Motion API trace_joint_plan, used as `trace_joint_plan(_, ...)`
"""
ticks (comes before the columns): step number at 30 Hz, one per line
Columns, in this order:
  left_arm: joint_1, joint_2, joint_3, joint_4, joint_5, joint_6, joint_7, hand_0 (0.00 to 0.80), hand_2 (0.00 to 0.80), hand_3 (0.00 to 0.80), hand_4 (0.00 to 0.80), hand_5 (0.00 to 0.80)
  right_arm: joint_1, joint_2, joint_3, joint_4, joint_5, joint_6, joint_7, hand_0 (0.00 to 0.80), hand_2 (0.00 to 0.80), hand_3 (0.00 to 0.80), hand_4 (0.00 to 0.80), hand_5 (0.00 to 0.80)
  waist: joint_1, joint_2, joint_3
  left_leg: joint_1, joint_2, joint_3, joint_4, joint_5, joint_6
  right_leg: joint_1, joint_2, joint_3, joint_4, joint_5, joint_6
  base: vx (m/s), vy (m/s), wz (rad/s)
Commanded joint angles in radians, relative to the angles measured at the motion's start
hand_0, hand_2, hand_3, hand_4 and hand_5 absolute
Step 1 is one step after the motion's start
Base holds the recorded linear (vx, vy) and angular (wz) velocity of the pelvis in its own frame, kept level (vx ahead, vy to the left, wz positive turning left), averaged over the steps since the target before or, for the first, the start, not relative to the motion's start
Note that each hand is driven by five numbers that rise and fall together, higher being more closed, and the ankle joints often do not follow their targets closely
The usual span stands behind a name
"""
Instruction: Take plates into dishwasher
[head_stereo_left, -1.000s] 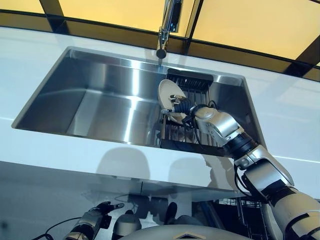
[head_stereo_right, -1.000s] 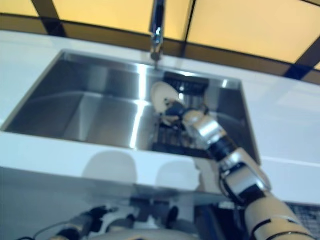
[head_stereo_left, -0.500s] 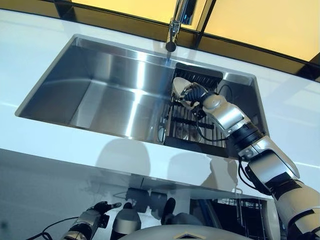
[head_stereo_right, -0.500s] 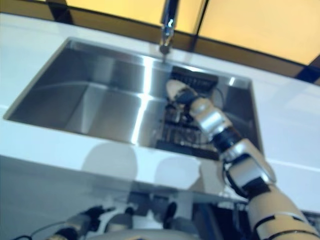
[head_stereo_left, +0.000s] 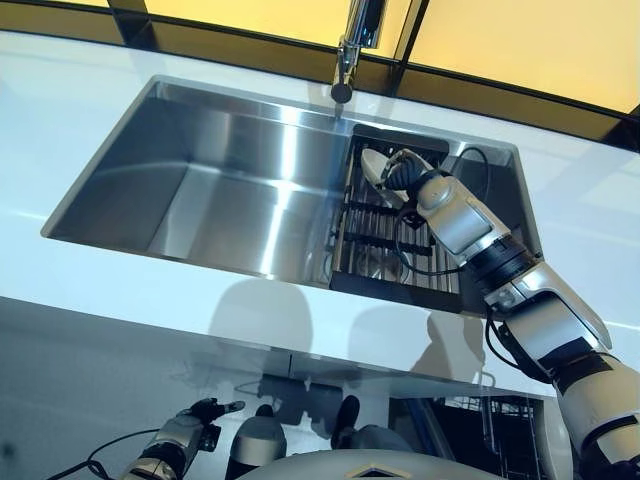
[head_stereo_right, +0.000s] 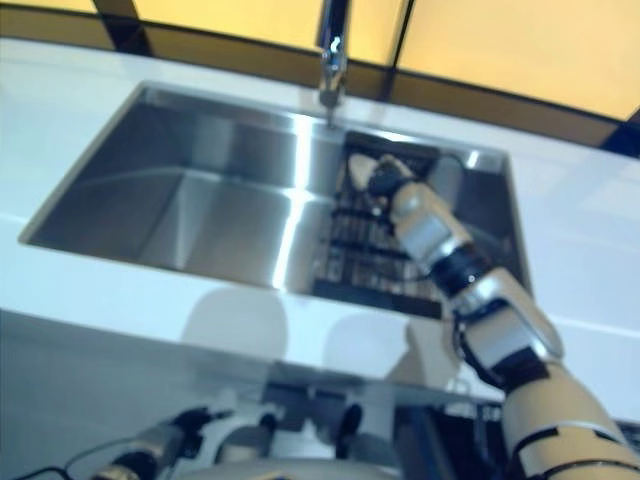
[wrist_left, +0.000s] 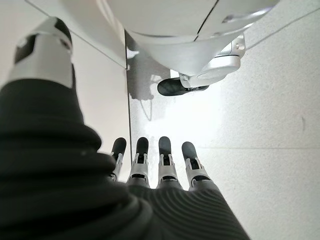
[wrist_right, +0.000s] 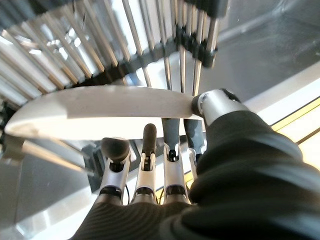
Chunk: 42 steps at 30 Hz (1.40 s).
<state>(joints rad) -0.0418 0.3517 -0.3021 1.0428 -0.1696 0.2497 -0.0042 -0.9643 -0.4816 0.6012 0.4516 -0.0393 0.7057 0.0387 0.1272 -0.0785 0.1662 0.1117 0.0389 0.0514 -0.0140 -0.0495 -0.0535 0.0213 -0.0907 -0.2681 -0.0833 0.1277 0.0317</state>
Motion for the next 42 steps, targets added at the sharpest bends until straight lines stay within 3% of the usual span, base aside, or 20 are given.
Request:
trace_joint_plan(1,-0.031,0.0,-0.091,0.042,0.024,-0.017,-0.009,0.0,0.0,0.0,0.0,0.0,-0.156,-0.1,0.053,0.05,-0.102,0.006,0.01,0.8,0.8,0.8,0.8,0.8,0.024,0.002,-0.056,-0.051,-0.021,0.012,-0.036,0.031,0.038,0.046,-0.073,0.015,0.084,-0.094,0.118,0.0,0.0,0.0)
trace_joint_plan(5,-0.035,0.002,-0.088,0.036,0.035,-0.01,-0.014,0.0,0.0,0.0,0.0,0.0,-0.152,-0.139,0.038,0.03,-0.073,-0.008,0.032,0.8,0.8,0.8,0.8,0.8,0.011,0.002,-0.06,-0.042,-0.019,0.019,-0.039,0.03,0.038,0.049,-0.069,0.023,0.081,-0.095,0.116,0.0,-0.001,-0.01)
trace_joint_plan(18,-0.026,0.021,-0.06,0.033,0.081,-0.01,-0.04,0.0,0.0,0.0,0.0,0.0,-0.072,-0.317,-0.114,-0.075,0.235,-0.105,-0.024,0.8,0.8,0.8,0.8,0.8,-0.055,-0.004,-0.071,-0.015,-0.013,0.055,-0.033,0.013,0.038,0.047,-0.055,0.06,0.09,-0.1,0.114,0.014,-0.017,-0.12)
trace_joint_plan(34,-0.021,0.021,-0.063,0.051,0.097,-0.023,-0.044,0.0,0.0,0.0,0.0,0.0,-0.002,-0.306,-0.202,-0.064,0.516,-0.149,-0.035,0.8,0.8,0.8,0.8,0.8,-0.077,-0.006,-0.076,-0.003,-0.008,0.074,-0.03,0.005,0.036,0.055,-0.045,0.073,0.09,-0.108,0.107,0.013,-0.011,-0.05)
trace_joint_plan(42,-0.005,0.024,-0.057,0.062,0.117,-0.038,-0.045,0.0,0.0,0.0,0.0,0.0,0.009,-0.305,-0.245,-0.084,0.657,-0.212,-0.078,0.8,0.8,0.8,0.8,0.8,-0.079,-0.01,-0.079,-0.001,-0.006,0.08,-0.03,0.003,0.033,0.06,-0.041,0.073,0.085,-0.11,0.105,0.0,0.0,0.0)
